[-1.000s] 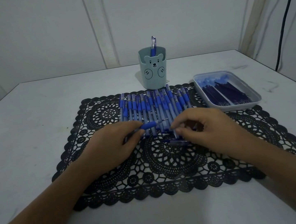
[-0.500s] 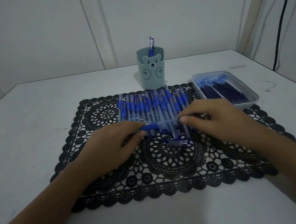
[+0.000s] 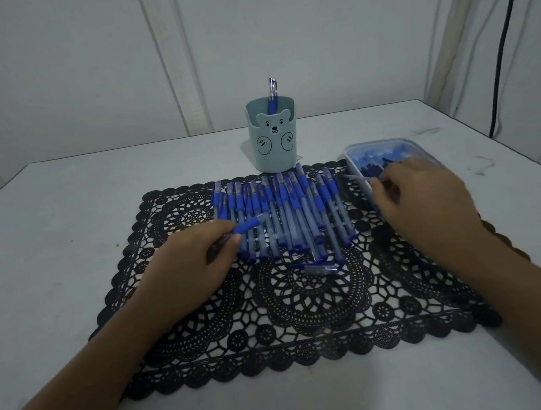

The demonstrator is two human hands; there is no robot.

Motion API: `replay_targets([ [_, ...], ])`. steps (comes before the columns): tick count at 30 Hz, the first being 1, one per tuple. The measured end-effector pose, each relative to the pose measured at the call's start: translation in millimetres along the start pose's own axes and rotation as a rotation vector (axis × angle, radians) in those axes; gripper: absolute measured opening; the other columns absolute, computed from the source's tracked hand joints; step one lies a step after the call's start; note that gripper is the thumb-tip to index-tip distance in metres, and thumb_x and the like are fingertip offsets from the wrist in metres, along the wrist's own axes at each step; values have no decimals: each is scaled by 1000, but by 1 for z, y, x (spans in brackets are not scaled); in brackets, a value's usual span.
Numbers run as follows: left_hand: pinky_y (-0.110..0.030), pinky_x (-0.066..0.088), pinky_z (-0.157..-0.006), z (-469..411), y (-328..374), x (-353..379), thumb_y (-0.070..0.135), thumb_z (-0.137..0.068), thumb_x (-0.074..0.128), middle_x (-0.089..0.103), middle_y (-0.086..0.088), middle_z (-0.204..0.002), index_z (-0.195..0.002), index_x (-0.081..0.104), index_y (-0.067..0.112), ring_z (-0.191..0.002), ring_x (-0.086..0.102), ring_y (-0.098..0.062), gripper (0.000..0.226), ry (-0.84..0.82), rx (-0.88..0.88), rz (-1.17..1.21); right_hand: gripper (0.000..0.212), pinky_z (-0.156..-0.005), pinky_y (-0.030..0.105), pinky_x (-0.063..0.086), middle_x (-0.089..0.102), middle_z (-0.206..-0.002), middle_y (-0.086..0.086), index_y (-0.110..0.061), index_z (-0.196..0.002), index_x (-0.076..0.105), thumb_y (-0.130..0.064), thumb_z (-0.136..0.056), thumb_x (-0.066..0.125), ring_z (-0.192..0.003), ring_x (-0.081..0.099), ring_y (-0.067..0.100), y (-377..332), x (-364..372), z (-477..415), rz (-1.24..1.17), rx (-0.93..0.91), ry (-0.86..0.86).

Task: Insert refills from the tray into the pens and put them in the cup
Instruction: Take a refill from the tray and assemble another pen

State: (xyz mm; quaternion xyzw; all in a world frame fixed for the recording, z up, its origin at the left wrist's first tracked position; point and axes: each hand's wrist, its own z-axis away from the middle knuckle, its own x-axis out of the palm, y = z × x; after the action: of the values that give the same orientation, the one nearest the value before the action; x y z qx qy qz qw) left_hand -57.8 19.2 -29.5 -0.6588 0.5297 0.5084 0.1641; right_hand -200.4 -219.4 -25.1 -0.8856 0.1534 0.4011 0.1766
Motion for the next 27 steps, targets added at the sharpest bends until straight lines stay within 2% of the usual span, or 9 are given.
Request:
replay_targets([
  [3, -17, 41, -51, 0, 0, 2, 37, -90, 48, 58, 12, -69, -99, 65, 18, -58, 52, -2, 27, -10, 14, -5, 27, -52, 29, 40, 57, -72, 9, -4, -78, 61, -28, -89, 55, -56, 53, 25, -3, 4, 3, 92, -70, -78],
  [6, -24, 48, -51, 0, -1, 2, 44, -85, 40, 59, 13, -72, -101, 65, 19, -59, 53, -1, 39, -9, 17, 9, 36, -67, 33, 45, 57, -85, 2, -14, -88, 55, -48, -90, 45, -72, 55, 20, -3, 2, 3, 123, -31, -225],
  [9, -25, 49, -53, 0, -3, 2, 48, -84, 36, 61, 13, -75, -104, 64, 19, -61, 54, -1, 45, -3, 33, 4, 47, -63, 33, 47, 54, -72, -3, -15, -76, 50, -60, -85, 40, -67, 54, 17, -1, -1, 0, 63, 22, -229],
  [12, -25, 50, -52, 0, -4, 3, 49, -83, 33, 62, 12, -76, -104, 64, 19, -62, 55, -1, 49, 5, 44, -1, 45, -59, 29, 39, 54, -69, 0, -13, -76, 54, -52, -90, 38, -64, 50, 18, 7, -3, -7, -30, 106, -159],
  [16, -26, 51, -52, 0, -4, 4, 50, -83, 32, 62, 12, -75, -103, 64, 20, -62, 56, -1, 48, 0, 39, -7, 32, -71, 37, 45, 63, -90, 13, -8, -94, 64, -34, -92, 46, -82, 57, 31, 31, 2, -21, 29, 181, -85],
  [19, -28, 51, -52, 0, -3, 6, 51, -83, 31, 61, 14, -74, -103, 64, 22, -61, 55, -1, 48, 5, 29, -16, 29, -80, 42, 44, 61, -97, 14, -11, -97, 67, -32, -89, 49, -90, 57, 34, 49, 9, -30, 158, 277, -196],
  [22, -29, 51, -52, 1, -3, 7, 52, -82, 30, 60, 15, -73, -103, 64, 24, -61, 55, -1, 48, 5, 9, -22, 29, -81, 41, 44, 58, -90, 8, -13, -95, 68, -36, -85, 54, -88, 56, 30, 58, 15, -35, 188, 357, -341],
  [27, -24, 49, -49, 2, 1, 11, 49, -83, 32, 62, 10, -72, -96, 65, 21, -60, 55, -3, 45, 13, 24, -53, 21, -83, 41, 41, 63, -94, 6, -15, -90, 68, -32, -83, 59, -89, 54, 26, 56, 21, -43, 138, 386, -395],
])
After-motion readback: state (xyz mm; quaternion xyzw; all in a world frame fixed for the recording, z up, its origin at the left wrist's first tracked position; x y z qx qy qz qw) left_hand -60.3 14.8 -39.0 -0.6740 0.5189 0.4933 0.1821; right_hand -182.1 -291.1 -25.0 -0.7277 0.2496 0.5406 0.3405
